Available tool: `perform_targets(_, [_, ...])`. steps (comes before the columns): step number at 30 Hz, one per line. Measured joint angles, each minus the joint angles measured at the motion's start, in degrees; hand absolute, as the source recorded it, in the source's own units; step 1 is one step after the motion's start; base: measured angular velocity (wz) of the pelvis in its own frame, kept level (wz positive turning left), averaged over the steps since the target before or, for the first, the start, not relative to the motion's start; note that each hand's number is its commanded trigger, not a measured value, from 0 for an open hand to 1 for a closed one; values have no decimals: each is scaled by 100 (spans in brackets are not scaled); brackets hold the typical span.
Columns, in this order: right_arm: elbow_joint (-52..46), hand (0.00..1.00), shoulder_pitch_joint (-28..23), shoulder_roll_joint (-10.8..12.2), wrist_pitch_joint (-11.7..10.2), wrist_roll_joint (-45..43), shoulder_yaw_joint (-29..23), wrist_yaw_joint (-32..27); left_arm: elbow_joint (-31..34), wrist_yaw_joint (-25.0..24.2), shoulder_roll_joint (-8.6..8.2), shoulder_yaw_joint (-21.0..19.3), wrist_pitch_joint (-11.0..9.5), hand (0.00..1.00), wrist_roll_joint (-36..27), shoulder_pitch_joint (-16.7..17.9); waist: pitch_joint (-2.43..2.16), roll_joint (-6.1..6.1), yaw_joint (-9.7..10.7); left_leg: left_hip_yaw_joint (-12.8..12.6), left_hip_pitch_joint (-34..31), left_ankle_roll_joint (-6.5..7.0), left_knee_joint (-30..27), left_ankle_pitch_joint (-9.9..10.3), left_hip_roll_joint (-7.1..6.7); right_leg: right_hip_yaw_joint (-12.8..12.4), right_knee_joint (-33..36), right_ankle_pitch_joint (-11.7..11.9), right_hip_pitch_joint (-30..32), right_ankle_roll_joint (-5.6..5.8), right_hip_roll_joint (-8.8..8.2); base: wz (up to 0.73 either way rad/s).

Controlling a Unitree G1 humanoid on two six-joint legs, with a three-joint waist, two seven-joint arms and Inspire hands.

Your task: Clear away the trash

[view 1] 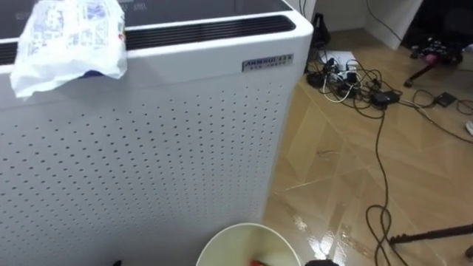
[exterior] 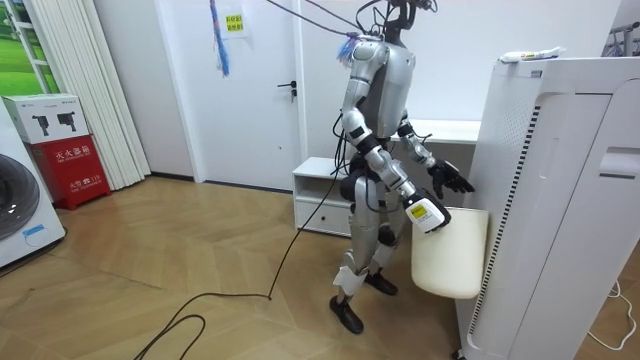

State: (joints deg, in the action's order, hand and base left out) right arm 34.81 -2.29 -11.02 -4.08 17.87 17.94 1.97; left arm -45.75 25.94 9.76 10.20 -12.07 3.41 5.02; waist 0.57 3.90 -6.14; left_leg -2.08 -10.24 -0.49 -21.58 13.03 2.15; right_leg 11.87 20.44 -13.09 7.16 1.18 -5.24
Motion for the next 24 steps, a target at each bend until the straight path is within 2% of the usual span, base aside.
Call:
perform_targets(1, [5, 100, -1, -2, 0, 6, 11, 3, 113, 20, 0, -6, 0, 0, -4, 28, 1, -1, -53, 44, -6, -17, -10, -7, 15, 57, -41, 16, -38, -24, 19, 16])
perform_targets(4, [20, 100, -37, -11, -8, 18, 10, -1, 322, 98, -2, -63, -9, 0, -6, 33, 20, -13, -42, 230, -10, -67, -12, -37, 16, 301, -98, 25, -168, -43, 30, 34])
perform_targets(10, [19, 100, -112, -26, -8, 15, -4, 8, 835, 430, 7, -115, -139, 0, -18, 145, 54, 15, -37, 401, -18, -122, 20, -108, 8, 565, -169, -9, -309, -77, 21, 22])
perform_targets(14, [19, 100, -112, -45, -12, 11, -3, 29, 895, 554, 2, -94, -248, 0, -57, 143, 49, 1, -43, 402, -44, -127, 29, -122, 11, 608, -182, -11, -327, -84, 26, 10])
perform_targets(20, [19, 100, -110, -50, -32, -24, -25, -11, 1169, 734, -8, -100, -274, 0, -40, 137, 47, -11, -47, 419, -172, -112, 12, -149, -6, 947, -354, -13, -473, -69, 10, 29])
perform_targets(24, [20, 100, -105, -43, -41, -25, -24, -69, 1521, 891, -2, -135, -274, 0, -33, 128, 46, -24, -61, 612, -226, -100, 18, -197, -111, 1167, -380, -38, -515, -29, -69, 31])
